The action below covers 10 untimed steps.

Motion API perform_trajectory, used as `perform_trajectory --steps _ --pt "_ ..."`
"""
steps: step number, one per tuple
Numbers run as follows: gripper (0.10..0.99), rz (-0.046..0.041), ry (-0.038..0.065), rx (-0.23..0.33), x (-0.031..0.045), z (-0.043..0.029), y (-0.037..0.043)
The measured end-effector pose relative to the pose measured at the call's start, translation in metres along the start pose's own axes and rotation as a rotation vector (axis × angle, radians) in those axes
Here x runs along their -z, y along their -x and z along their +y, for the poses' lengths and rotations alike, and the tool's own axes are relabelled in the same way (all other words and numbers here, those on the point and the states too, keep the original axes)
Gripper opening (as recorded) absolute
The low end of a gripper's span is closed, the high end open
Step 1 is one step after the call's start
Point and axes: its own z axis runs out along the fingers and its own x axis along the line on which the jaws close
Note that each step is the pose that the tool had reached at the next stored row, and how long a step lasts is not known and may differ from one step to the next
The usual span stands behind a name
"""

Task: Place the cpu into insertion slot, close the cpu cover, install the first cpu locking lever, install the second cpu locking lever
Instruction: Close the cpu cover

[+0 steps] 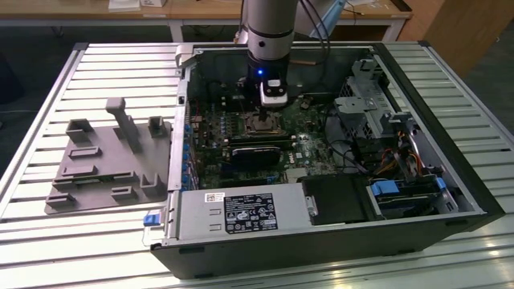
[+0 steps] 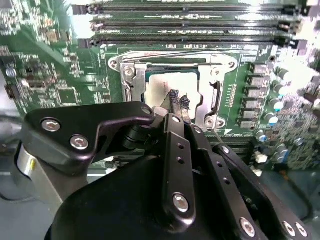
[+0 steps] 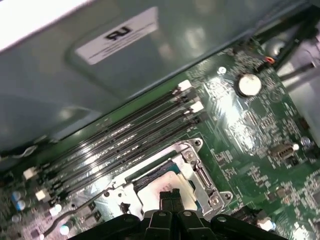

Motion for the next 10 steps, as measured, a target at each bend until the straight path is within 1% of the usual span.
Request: perform_trajectory --steps 10 --pt "0.102 0.0057 0.001 0.183 -0.0002 0.0000 0.0000"
